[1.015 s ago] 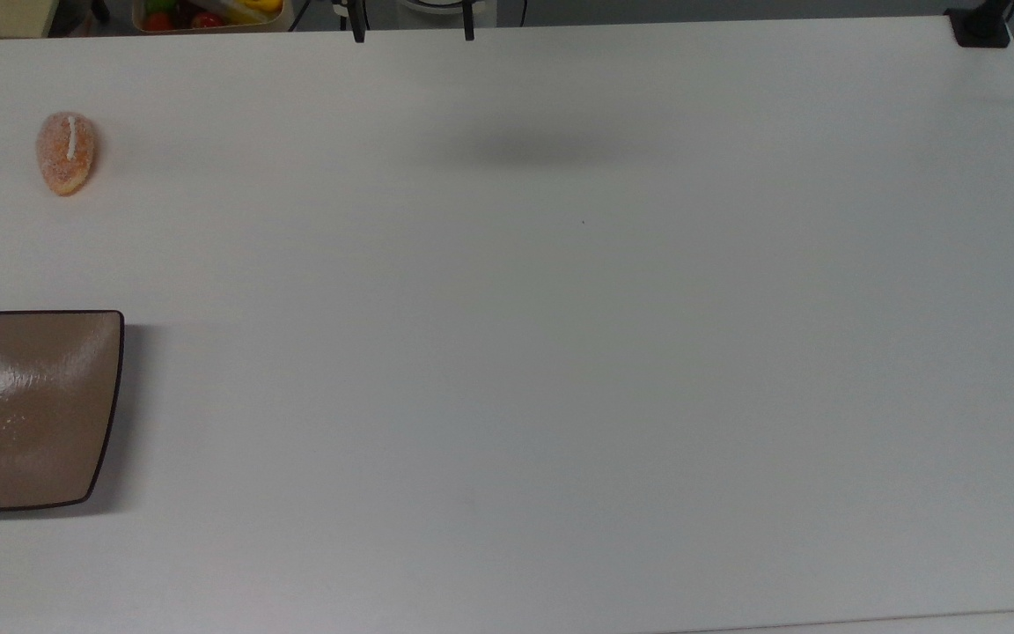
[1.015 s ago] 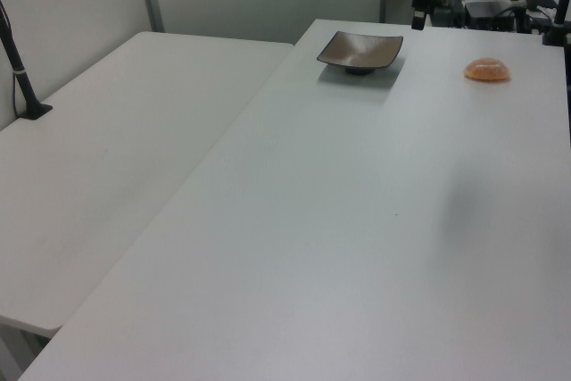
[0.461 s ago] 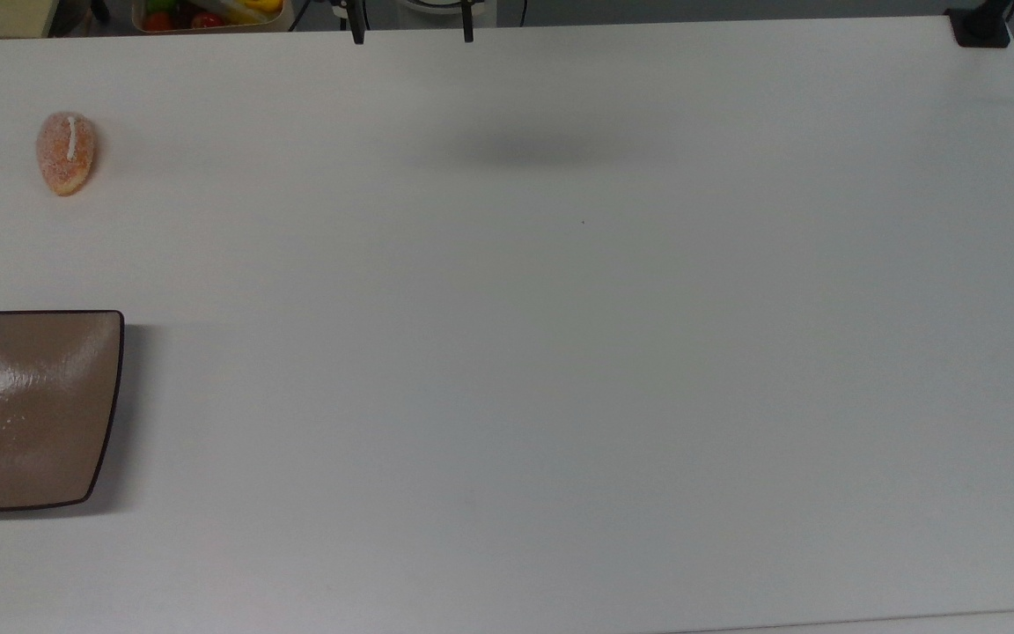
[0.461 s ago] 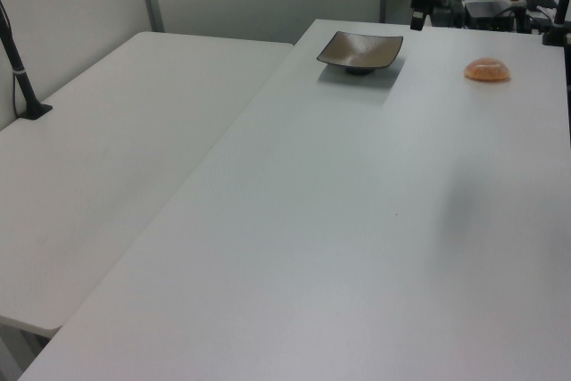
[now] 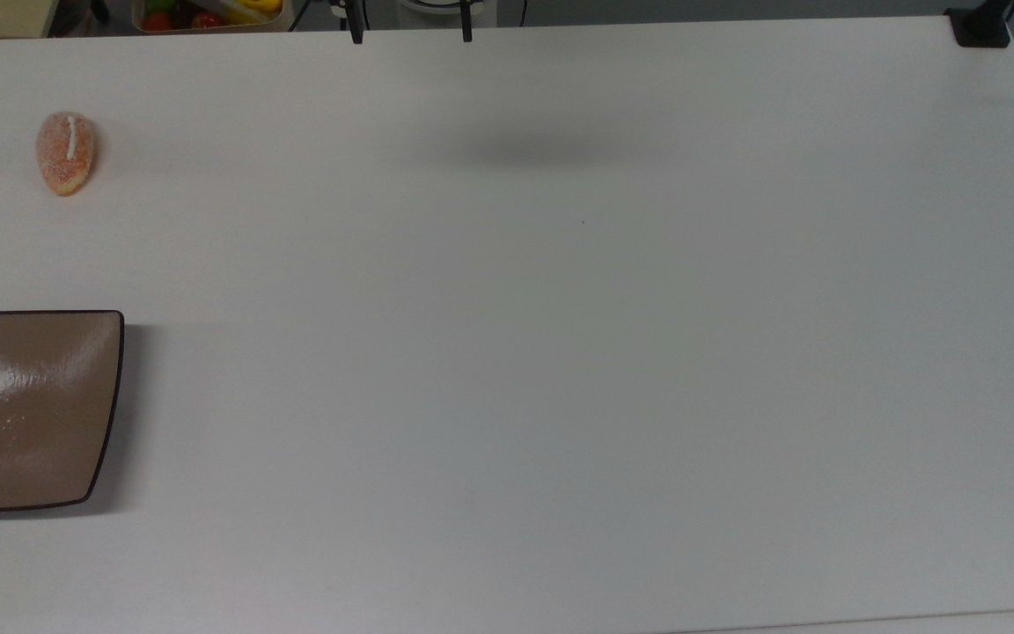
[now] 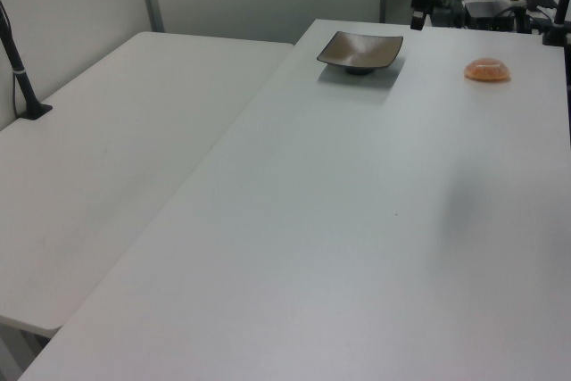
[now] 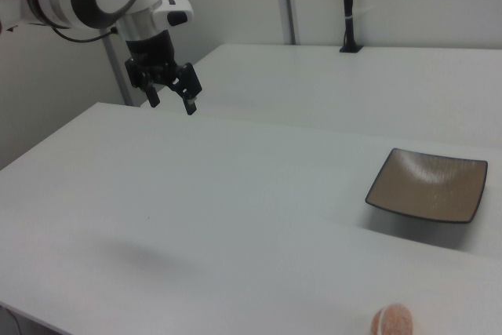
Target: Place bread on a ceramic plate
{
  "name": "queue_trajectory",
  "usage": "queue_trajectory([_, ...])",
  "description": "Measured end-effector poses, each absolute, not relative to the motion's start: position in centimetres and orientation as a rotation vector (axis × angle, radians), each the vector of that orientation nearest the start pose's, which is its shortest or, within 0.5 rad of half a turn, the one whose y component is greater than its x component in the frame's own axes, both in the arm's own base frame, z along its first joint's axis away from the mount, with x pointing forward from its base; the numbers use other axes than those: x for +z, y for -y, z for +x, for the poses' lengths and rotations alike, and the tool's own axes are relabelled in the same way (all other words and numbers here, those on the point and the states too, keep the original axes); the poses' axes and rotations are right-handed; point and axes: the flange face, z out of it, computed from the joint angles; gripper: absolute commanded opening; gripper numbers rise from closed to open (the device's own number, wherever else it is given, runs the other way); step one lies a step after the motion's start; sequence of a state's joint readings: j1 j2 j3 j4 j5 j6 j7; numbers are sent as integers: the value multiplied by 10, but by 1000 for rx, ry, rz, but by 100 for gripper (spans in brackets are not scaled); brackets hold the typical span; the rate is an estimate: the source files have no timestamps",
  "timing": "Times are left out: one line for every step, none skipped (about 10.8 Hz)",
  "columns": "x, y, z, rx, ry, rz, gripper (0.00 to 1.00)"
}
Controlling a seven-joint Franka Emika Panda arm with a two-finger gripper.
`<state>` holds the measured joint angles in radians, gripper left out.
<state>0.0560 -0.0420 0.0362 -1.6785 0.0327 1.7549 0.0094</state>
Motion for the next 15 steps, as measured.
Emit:
queue_trajectory([613, -54, 555, -181, 161, -3097, 100])
queue_trajectory([612, -53, 554, -164, 270, -3095, 100])
queue_trajectory([610, -49, 553, -137, 402, -3086, 100])
queue_trajectory([608, -43, 551, -103, 510, -3073, 100])
queue_trajectory([607, -37, 549, -79, 562, -3065, 100])
queue_trajectory([609, -32, 547, -75, 570, -3063, 100])
queue_trajectory([610, -26, 546, -79, 565, -3066, 100])
queue_trajectory([611, -15, 546, -80, 540, -3074, 100])
queue_trajectory([611, 0, 547, -78, 506, -3090, 100])
queue_trajectory([611, 22, 546, -76, 453, -3109, 100])
queue_trajectory([612, 49, 545, -82, 383, -3123, 100])
queue_trajectory([614, 80, 543, -111, 306, -3135, 100])
queue_trajectory([614, 110, 540, -129, 230, -3144, 100])
queue_trajectory([612, 139, 537, -143, 152, -3154, 100])
queue_trajectory([609, 163, 535, -164, 86, -3163, 100])
